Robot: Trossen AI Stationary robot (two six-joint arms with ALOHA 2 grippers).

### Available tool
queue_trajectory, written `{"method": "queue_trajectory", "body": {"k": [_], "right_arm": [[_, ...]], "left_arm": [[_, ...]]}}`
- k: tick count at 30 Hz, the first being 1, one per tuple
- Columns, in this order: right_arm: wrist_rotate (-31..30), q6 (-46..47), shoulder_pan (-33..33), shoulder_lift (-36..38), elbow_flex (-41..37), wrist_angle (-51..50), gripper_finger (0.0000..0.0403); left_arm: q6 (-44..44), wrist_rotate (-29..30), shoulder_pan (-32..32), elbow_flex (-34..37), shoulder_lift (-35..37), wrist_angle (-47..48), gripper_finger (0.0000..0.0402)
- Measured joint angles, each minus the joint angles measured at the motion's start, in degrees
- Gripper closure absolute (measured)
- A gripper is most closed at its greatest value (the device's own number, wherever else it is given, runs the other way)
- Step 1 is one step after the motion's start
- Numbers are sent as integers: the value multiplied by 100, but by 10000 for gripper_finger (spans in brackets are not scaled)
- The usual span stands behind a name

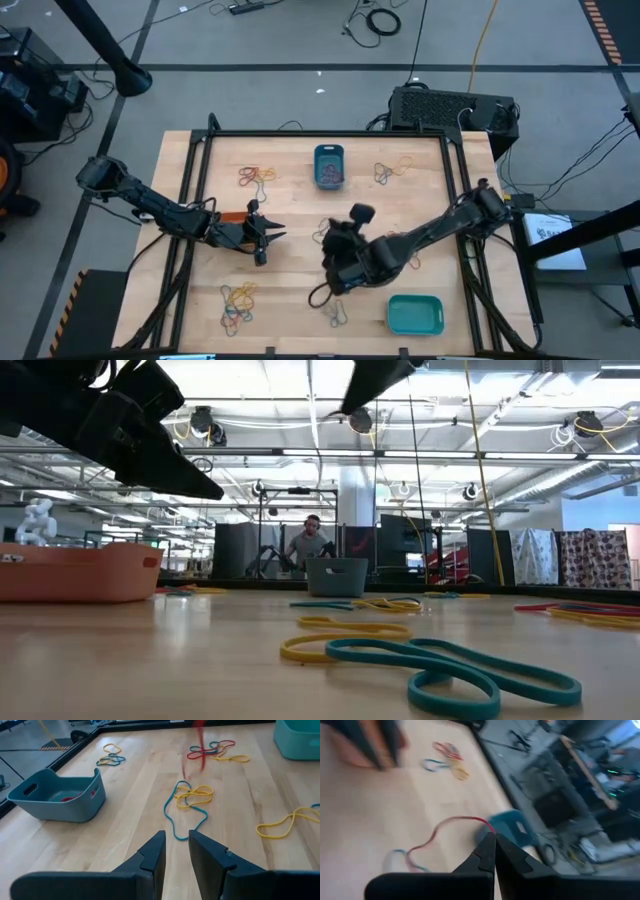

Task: Sort rubber bands into baskets
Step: Put the bottom center red rubber band into the blue bin

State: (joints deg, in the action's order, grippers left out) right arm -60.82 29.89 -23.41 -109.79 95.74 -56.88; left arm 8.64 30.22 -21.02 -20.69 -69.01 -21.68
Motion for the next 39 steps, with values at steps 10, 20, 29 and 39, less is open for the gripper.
{"method": "queue_trajectory", "body": {"k": [10,20,29,39], "right_arm": [[98,-483,1303,185,0,-441,402],[2012,-2121,3113,181,0,909,402],[2978,-2413,4026,181,0,1749,402],[3849,-2269,4222,178,-723,2584,402]], "left_arm": [[-2,0,0,0,0,-8,309],[-35,0,1,0,0,-8,309],[-39,0,-1,2,0,-6,309],[-37,0,-1,2,0,-6,309]]}}
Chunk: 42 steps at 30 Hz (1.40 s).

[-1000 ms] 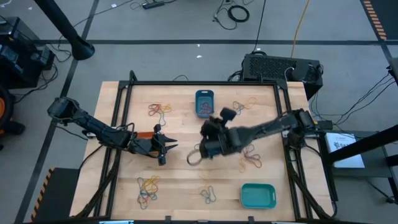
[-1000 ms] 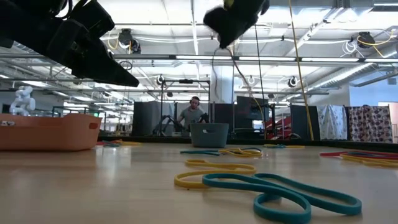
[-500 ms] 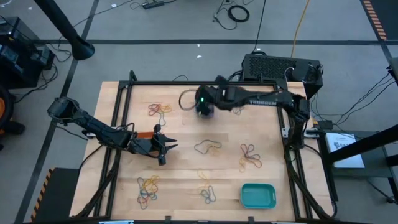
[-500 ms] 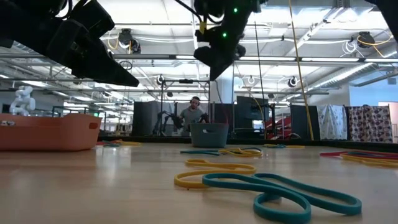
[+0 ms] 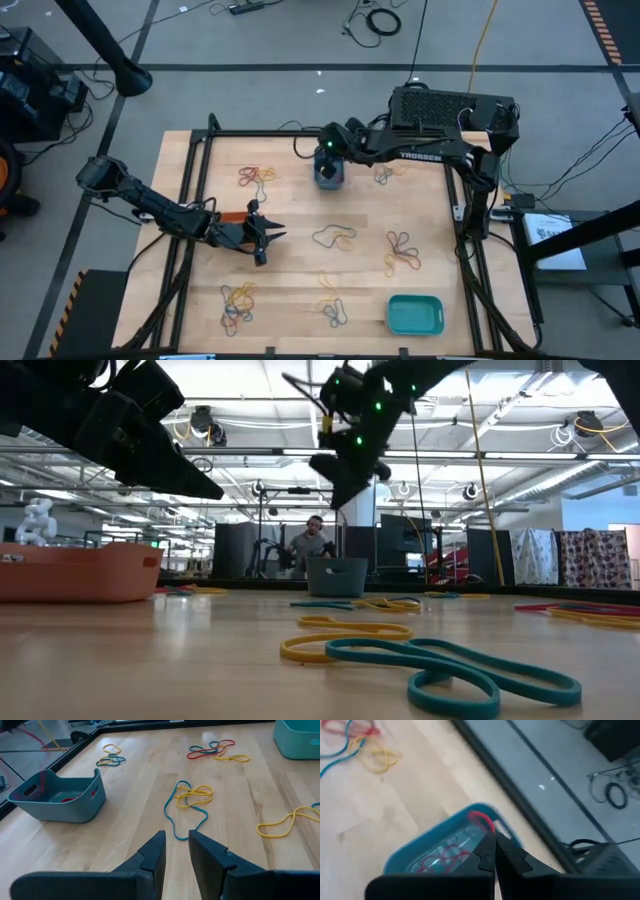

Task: Sort rubber bands into baskets
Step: Put the bottom center red rubber band into the blue bin, then put the middle right red rubber band into the blue bin

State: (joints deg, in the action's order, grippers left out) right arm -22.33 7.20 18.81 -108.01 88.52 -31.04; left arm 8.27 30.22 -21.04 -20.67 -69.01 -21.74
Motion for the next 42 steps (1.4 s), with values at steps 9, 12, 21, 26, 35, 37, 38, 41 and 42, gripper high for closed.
{"method": "queue_trajectory", "body": {"k": [9,12,21,26,35,37,38,41,42], "right_arm": [[994,7,-13,-2,-888,788,402],[1149,76,-30,-2,-933,766,403],[1173,9,-52,0,-936,773,381],[896,-83,-39,0,-936,746,350],[903,-84,-100,0,-67,-1415,315],[936,172,-205,0,259,-2217,314],[1039,310,-274,0,426,-2598,314],[1654,738,-560,9,727,-3544,314],[1897,867,-685,9,768,-3801,314]], "left_arm": [[-7,0,0,0,0,-2,309],[-9,0,2,0,0,-7,309],[-2,0,2,0,0,-24,309],[-7,0,2,0,0,-22,309],[-15,0,2,0,0,-20,309],[-21,0,2,0,0,-17,309],[-71,0,2,0,0,-20,309],[-304,2,2,2,0,-30,309],[-414,2,2,4,0,-52,309]]}}
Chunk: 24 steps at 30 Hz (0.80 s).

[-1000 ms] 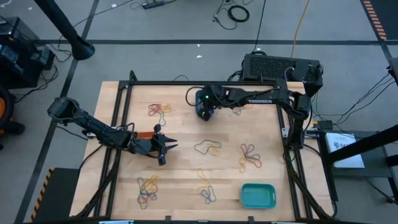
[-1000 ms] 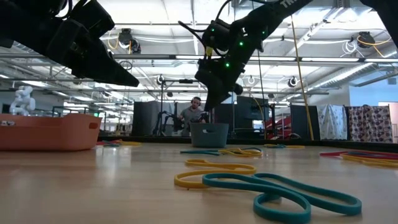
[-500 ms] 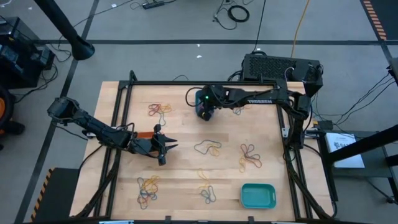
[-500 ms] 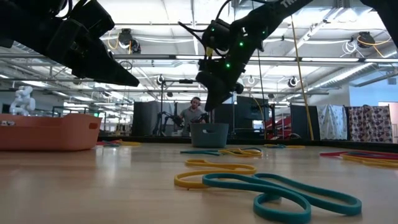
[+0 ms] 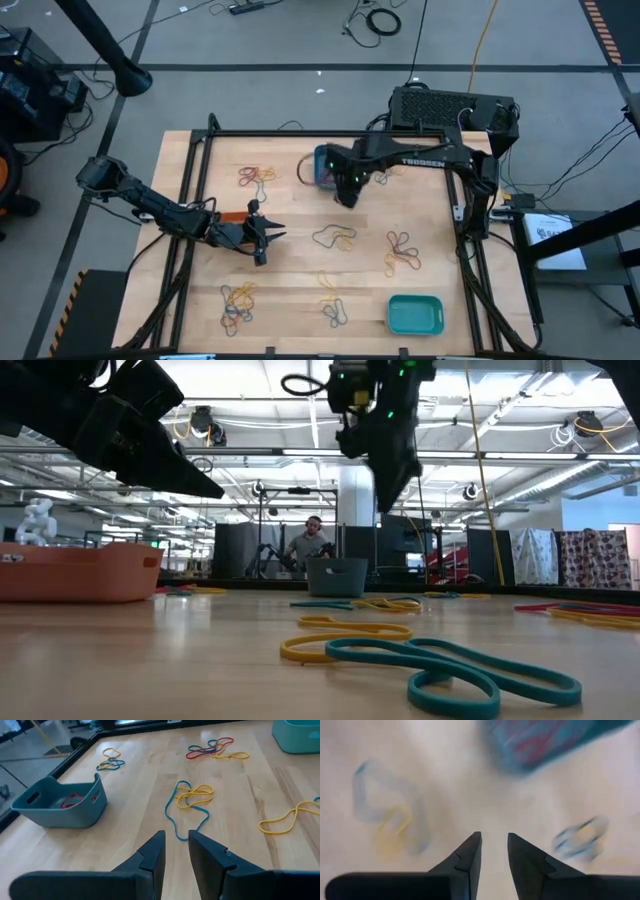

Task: Sort rubber bands into baskets
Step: Put the middle right red rubber band into the blue bin

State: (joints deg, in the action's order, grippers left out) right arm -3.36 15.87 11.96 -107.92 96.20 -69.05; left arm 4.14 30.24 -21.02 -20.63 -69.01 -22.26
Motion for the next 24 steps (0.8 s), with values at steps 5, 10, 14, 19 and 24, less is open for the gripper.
{"method": "queue_trajectory", "body": {"k": [5,10,14,19,24], "right_arm": [[768,491,-856,-2,22,-1116,314],[774,1024,-1903,-4,22,-1559,314],[353,1284,-2722,-7,-12,-1498,314],[-388,1329,-3197,243,-584,-1165,314],[-464,1692,-2876,1331,-1940,160,314]], "left_arm": [[-715,0,0,1,0,-377,309],[-1367,0,0,1,2,-838,309],[-1788,0,13,1,2,-1101,309],[-1811,-203,156,1,2,-1242,309],[-1652,-716,307,1,2,-1208,309]]}}
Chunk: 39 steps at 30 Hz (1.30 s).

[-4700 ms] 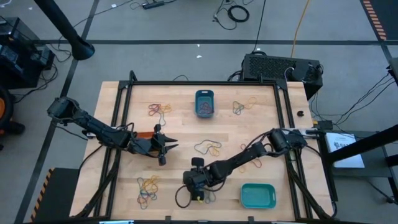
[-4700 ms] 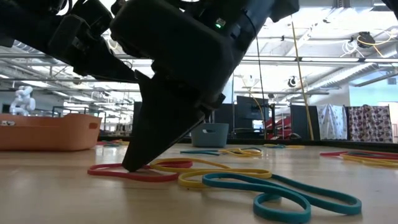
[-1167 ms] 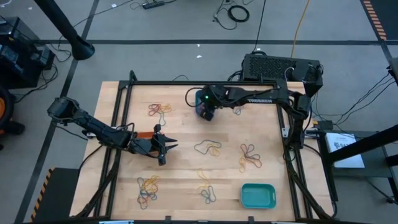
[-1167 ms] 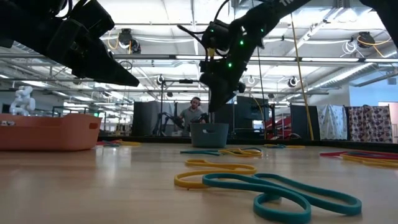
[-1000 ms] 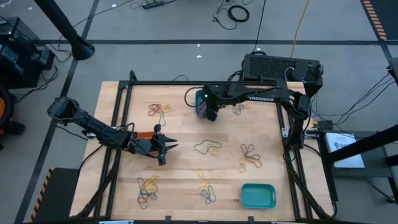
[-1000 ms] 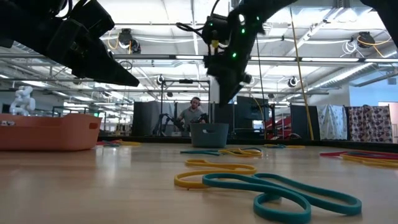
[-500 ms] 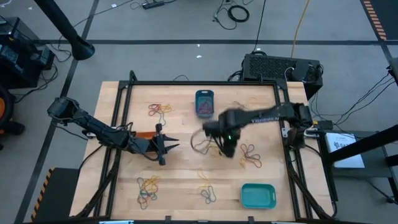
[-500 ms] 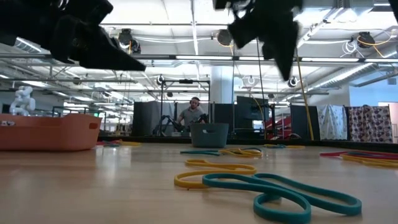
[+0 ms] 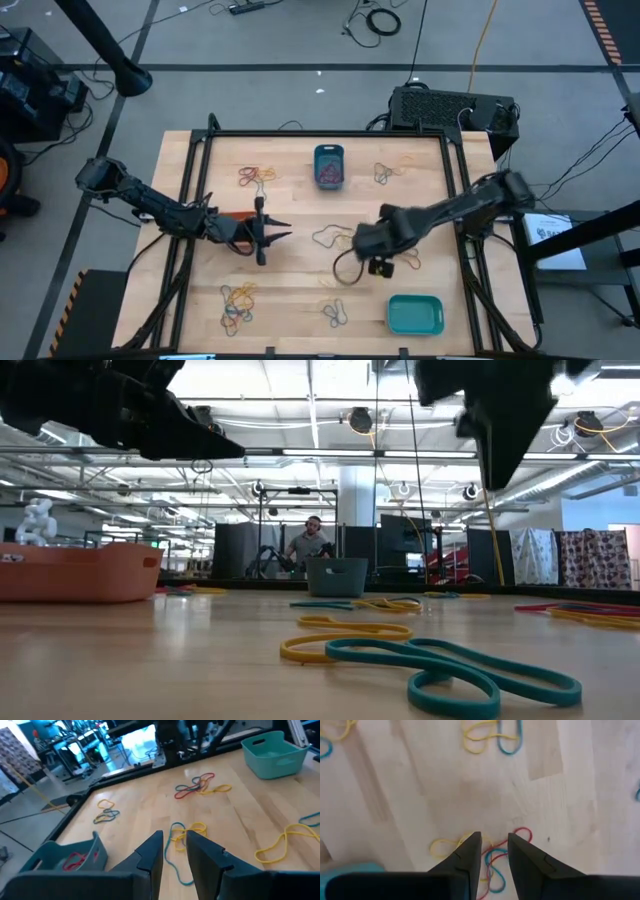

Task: Sort rubber bands into baskets
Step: Put the middle right red rubber band into the blue bin

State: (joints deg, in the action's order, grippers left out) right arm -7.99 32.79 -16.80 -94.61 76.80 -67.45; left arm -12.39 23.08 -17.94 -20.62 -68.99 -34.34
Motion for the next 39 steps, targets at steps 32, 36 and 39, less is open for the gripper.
{"method": "queue_trajectory", "body": {"k": [32,36,39], "right_arm": [[-38,2423,886,1722,-4162,3569,314],[-222,2579,796,1490,-4162,3592,314],[-241,2640,732,1381,-4162,3599,314]], "left_arm": [[275,-217,334,-7,0,112,309],[300,-226,335,-7,0,110,309],[300,-228,335,-7,0,114,309]]}}
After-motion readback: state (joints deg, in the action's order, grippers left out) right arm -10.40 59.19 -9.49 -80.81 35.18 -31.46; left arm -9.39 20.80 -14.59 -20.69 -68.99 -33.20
